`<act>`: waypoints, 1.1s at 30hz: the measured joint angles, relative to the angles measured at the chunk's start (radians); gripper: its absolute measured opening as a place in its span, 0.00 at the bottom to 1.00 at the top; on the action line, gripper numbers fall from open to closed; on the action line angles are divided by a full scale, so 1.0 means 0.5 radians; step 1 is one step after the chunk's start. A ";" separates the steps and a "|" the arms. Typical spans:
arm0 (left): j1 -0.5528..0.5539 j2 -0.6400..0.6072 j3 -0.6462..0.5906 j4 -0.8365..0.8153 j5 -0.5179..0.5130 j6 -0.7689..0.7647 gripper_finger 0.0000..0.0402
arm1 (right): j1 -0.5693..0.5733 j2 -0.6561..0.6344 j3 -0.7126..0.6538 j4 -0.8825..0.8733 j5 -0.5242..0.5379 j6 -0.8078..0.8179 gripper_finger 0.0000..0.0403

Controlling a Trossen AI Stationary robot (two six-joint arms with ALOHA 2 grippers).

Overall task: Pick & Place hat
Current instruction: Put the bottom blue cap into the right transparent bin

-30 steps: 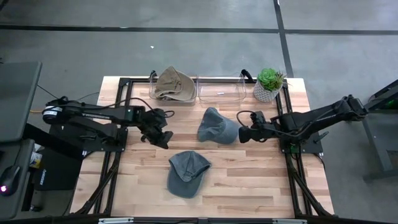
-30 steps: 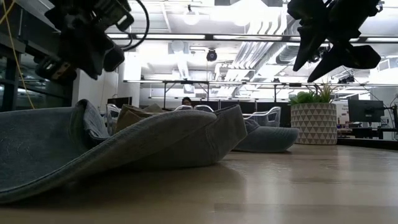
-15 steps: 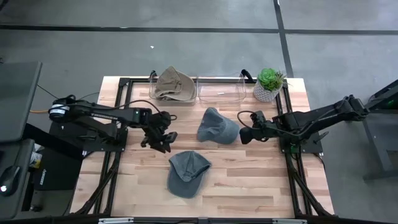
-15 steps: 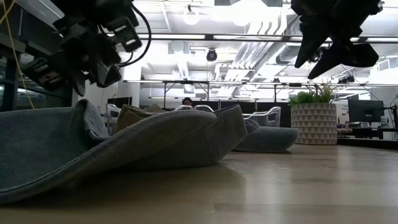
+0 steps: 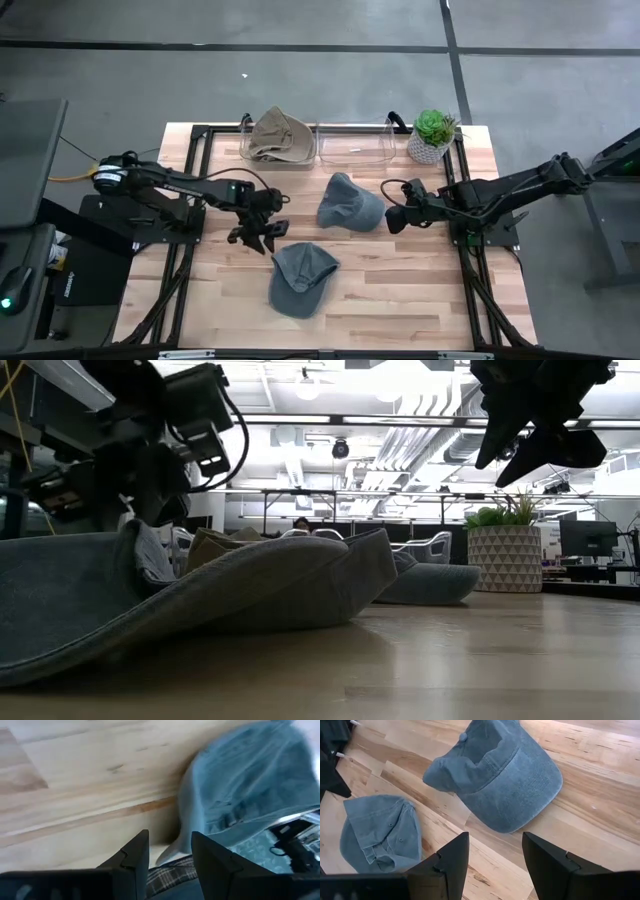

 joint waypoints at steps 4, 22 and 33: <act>-0.040 0.078 -0.001 0.090 0.070 -0.034 0.32 | 0.000 0.000 0.000 0.000 -0.001 -0.004 0.44; -0.034 0.076 0.000 0.337 0.095 -0.077 0.32 | -0.001 0.000 0.000 -0.007 -0.009 -0.012 0.44; -0.035 0.119 0.000 0.331 0.096 -0.090 0.32 | -0.001 0.000 0.000 -0.008 0.003 -0.026 0.44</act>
